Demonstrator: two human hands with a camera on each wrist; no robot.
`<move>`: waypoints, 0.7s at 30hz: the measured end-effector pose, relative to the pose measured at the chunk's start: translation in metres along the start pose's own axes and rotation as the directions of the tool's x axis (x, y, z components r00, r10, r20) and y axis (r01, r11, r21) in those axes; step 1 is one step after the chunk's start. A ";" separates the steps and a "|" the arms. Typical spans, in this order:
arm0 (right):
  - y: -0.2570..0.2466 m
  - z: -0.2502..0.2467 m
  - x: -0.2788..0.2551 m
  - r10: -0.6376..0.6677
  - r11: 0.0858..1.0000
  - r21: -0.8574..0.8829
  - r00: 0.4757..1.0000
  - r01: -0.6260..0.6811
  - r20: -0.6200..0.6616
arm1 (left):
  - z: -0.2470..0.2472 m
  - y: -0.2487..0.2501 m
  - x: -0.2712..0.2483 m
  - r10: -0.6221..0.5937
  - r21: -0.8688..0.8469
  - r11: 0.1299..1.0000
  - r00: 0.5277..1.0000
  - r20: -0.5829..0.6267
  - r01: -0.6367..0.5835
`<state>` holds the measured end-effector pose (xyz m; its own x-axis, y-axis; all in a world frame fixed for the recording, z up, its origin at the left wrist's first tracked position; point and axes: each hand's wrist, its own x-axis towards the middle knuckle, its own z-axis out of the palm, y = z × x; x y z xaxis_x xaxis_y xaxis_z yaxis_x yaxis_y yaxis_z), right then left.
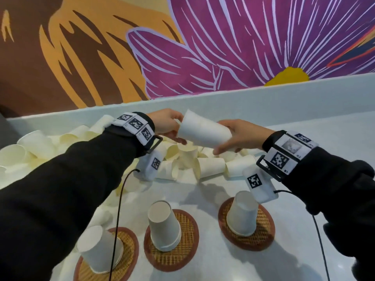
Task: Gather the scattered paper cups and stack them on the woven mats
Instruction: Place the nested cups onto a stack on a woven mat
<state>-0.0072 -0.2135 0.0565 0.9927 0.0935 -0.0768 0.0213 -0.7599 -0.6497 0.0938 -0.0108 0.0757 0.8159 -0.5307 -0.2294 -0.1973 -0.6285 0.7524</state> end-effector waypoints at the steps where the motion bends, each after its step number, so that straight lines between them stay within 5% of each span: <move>1: -0.004 0.000 -0.001 -0.030 0.998 0.057 0.999 0.033 -0.037 | 0.010 0.004 0.005 0.009 0.037 0.999 0.999 0.040 -0.011; 8: -0.005 -0.019 -0.021 0.024 0.993 0.118 0.982 -0.002 -0.188 | 0.040 0.021 0.018 -0.076 0.183 0.982 0.982 0.172 0.044; 15: -0.004 -0.040 -0.066 0.123 0.990 -0.061 0.992 -0.125 -0.027 | 0.063 0.006 0.036 -0.183 0.514 0.855 0.969 0.169 0.071; 21: -0.001 0.002 -0.070 0.158 0.927 -0.363 0.974 -0.090 0.163 | 0.080 -0.001 0.050 -0.161 0.722 0.688 0.957 0.241 -0.066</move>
<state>-0.0772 -0.2185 0.0609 0.9507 0.0753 -0.3008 -0.0266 -0.9467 -0.3209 0.0910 -0.0826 0.0142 0.6821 -0.5436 -0.4892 -0.5821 -0.8085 0.0868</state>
